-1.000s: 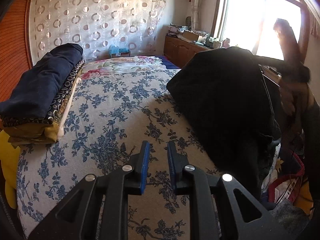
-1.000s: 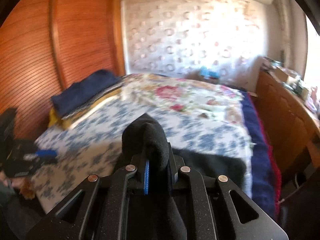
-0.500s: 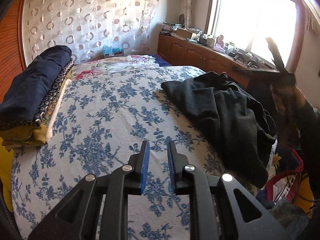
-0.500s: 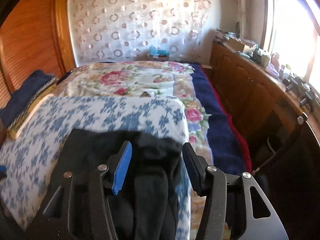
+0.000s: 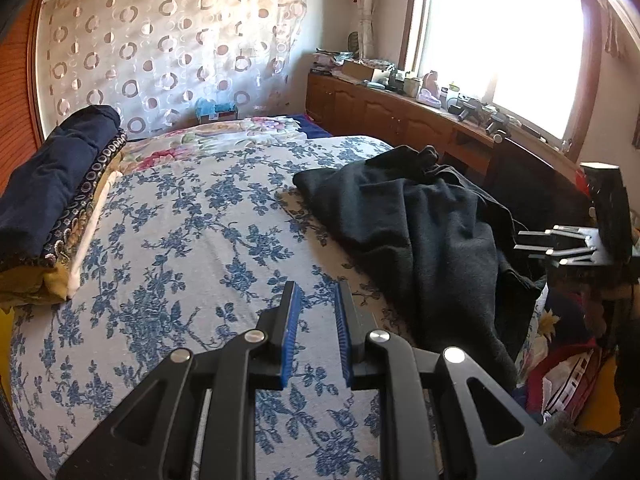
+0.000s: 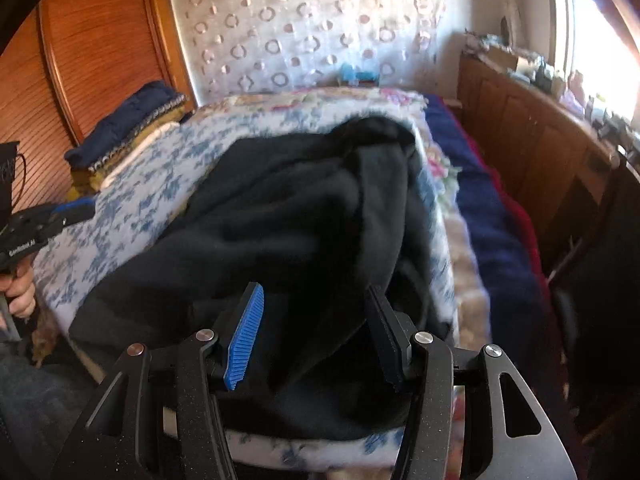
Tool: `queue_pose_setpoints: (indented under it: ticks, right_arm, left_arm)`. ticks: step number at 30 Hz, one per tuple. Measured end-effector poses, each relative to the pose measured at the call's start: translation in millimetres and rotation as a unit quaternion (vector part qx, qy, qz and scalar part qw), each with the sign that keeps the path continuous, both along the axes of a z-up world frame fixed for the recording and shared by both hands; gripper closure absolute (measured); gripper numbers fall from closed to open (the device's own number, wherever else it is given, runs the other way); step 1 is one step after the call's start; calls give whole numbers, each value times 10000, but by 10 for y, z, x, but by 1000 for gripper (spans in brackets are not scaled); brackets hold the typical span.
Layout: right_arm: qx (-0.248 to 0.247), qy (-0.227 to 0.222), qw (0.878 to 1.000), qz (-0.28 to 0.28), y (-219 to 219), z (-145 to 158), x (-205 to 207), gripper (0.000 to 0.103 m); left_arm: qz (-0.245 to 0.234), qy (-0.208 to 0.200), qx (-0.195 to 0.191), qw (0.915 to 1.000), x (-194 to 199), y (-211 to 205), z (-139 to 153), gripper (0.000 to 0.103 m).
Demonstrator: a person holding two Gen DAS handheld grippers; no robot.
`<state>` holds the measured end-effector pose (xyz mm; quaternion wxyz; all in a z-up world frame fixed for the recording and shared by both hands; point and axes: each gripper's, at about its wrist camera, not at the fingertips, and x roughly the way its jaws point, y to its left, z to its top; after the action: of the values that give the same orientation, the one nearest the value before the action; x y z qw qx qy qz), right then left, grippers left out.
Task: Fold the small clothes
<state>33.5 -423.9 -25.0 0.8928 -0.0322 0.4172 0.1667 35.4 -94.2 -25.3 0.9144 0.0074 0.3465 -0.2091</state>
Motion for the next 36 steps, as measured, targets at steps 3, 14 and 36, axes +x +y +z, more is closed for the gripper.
queue_pose_setpoints:
  ticks: [3, 14, 36]
  right_arm:
    - [2, 162, 9998, -111, 16, -128, -25, 50]
    - [-64, -31, 9997, 238, 40, -118, -197, 102]
    - [-326, -191, 9972, -651, -634, -142, -130, 42]
  left_arm:
    - [-51, 16, 35, 10000, -13, -47, -17, 87]
    - [-147, 57, 52, 9999, -53, -116, -64, 87]
    - [-1158, 634, -323, 9907, -159, -666, -173, 73]
